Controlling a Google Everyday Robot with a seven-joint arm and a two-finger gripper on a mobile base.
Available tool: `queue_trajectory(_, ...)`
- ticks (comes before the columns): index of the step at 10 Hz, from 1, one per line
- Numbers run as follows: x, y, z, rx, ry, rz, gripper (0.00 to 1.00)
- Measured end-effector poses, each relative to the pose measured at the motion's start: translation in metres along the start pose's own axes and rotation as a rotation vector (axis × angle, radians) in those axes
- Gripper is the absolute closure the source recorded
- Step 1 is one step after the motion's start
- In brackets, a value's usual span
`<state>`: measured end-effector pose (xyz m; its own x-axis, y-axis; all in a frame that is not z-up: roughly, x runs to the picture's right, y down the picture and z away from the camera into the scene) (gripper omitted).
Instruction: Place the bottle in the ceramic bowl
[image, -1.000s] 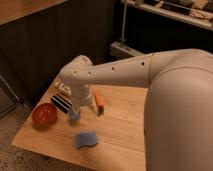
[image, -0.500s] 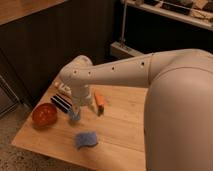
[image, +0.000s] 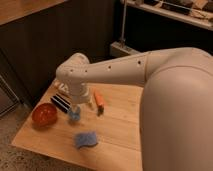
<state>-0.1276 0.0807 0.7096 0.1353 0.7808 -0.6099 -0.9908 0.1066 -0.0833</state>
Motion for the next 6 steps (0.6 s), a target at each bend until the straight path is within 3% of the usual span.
queue_trajectory(3,-0.051,0.020,0.004,0.055,-0.056,-0.082,0.35)
queue_trajectory(6,-0.114,0.030,0.012,0.046,-0.098,-0.147,0.35)
